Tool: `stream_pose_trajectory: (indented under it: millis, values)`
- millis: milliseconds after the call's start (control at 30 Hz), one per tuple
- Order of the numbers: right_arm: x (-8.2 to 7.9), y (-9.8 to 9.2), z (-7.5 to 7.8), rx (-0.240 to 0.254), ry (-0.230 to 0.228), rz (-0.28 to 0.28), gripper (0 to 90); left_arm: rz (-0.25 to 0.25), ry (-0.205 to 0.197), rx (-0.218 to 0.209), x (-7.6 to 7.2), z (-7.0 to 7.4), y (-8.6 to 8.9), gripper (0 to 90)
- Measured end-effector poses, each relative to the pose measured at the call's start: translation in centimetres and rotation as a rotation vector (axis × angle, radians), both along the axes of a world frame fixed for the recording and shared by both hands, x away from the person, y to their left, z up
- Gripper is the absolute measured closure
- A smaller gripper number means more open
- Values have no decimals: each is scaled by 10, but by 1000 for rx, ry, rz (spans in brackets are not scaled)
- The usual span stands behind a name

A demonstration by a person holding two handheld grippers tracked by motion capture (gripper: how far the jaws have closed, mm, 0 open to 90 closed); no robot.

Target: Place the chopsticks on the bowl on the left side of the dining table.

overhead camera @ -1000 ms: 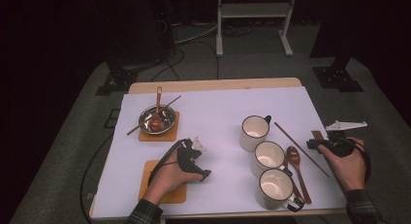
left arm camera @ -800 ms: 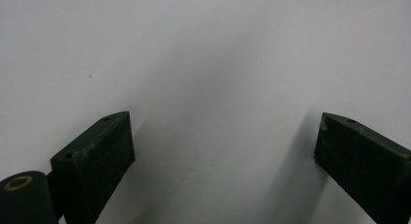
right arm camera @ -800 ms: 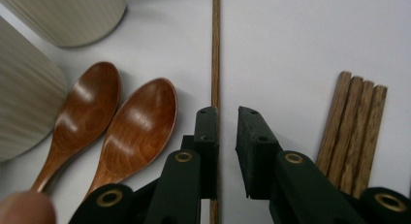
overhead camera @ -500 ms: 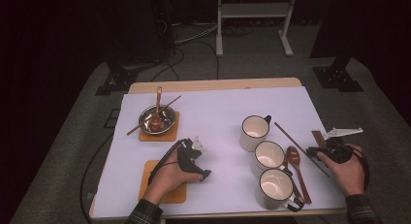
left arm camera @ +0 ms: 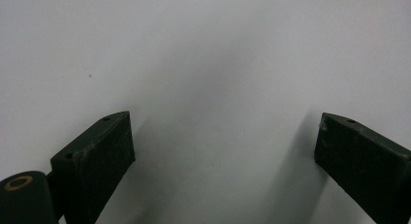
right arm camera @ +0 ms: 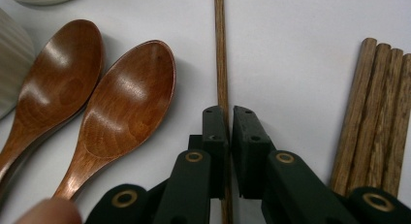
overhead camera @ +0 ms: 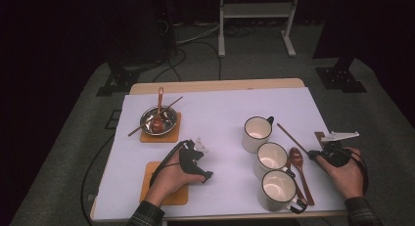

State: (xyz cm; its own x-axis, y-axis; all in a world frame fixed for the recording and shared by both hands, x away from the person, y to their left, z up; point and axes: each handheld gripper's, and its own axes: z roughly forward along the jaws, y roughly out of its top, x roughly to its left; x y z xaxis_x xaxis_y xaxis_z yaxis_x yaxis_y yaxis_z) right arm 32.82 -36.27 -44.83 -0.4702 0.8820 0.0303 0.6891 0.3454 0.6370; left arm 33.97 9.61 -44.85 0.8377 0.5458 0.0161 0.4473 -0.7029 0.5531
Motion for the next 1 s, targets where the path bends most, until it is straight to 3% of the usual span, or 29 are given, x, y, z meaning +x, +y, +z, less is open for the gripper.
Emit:
stream_pose_trajectory:
  millis: [300, 500, 1000]
  values:
    - [1, -3, 0, 29, 6, -8, 853, 0, 3, 0, 0, 0, 0, 57]
    - [1, -1, 4, 12, 7, -2, 853, 1, 2, -3, 0, 0, 0, 57]
    - [5, -9, 26, 73, -45, -1, 853, 2, 2, -4, 0, 0, 0, 56]
